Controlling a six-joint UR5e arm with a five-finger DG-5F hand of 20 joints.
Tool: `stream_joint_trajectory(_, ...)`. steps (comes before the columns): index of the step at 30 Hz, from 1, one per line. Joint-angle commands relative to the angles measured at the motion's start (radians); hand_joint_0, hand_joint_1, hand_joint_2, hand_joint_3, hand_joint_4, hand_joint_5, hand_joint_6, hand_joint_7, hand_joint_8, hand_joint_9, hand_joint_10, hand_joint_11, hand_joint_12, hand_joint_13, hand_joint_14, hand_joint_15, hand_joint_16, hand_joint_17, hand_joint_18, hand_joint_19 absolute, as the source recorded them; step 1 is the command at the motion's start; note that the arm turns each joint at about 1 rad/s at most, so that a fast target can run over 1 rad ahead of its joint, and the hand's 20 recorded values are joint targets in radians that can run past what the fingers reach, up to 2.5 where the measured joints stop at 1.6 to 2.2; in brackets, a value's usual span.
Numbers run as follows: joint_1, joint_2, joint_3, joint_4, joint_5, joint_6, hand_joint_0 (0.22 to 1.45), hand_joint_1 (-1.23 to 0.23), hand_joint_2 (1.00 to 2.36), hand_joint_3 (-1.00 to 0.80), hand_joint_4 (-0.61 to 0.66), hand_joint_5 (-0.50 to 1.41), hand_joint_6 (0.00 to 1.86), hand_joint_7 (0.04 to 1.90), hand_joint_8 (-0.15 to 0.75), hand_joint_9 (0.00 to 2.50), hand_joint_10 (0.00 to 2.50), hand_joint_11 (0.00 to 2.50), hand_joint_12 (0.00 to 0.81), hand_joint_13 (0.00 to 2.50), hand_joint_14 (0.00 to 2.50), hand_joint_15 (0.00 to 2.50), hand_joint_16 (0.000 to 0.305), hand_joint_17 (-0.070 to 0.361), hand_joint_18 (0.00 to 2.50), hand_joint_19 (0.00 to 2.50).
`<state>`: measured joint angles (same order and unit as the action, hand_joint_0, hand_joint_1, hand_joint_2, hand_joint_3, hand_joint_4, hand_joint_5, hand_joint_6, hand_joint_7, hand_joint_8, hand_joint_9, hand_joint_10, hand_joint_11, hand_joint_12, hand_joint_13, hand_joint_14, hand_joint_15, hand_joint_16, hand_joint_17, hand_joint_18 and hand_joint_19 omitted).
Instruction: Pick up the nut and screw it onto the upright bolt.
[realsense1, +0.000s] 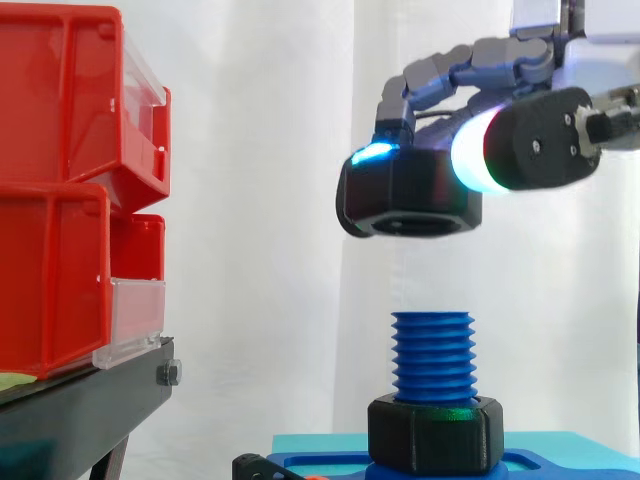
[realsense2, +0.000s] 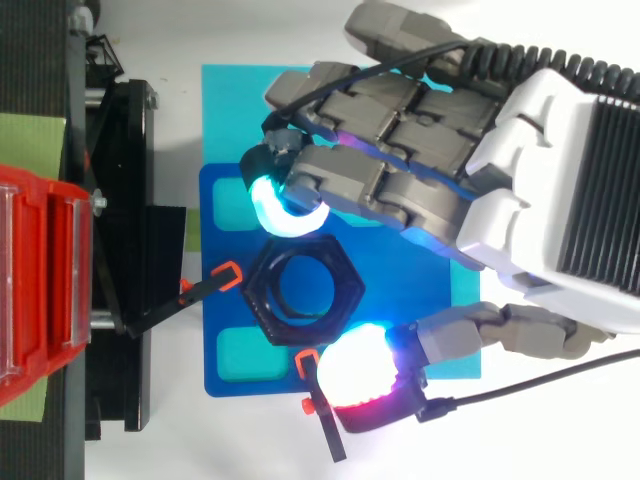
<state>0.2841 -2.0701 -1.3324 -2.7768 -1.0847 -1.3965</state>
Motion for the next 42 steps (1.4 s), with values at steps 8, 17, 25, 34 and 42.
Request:
stream_joint_trajectory(8,-0.003,-0.001,-0.019,-0.046,0.002,0.011,0.55,-0.56,1.0,-0.5,0.26,-0.17,0.6,1.17,0.259,0.51,0.0,0.0,0.271,0.58,0.0,0.0,0.031,0.069,0.37,0.03)
stream_joint_trajectory(17,-0.008,-0.001,-0.019,-0.081,-0.004,0.016,0.55,-0.56,1.0,-0.5,0.26,-0.17,0.6,1.18,0.26,0.51,0.0,0.0,0.272,0.58,0.0,0.0,0.031,0.069,0.37,0.04)
stream_joint_trajectory(25,-0.008,-0.015,-0.019,-0.024,-0.007,0.017,0.55,-0.56,1.0,-0.5,0.26,-0.17,0.6,1.19,0.26,0.51,0.0,0.0,0.273,0.58,0.0,0.0,0.031,0.07,0.38,0.04)
stream_joint_trajectory(34,-0.006,-0.027,-0.019,0.014,-0.018,0.017,0.55,-0.56,1.0,-0.5,0.26,-0.17,0.6,1.18,0.258,0.51,0.0,0.0,0.271,0.59,0.0,0.0,0.031,0.07,0.38,0.05)
stream_joint_trajectory(42,-0.008,-0.027,-0.019,0.011,-0.018,0.016,0.55,-0.56,1.0,-0.5,0.25,-0.17,0.6,1.18,0.259,0.51,0.0,0.0,0.273,0.6,0.0,0.0,0.031,0.07,0.39,0.05)
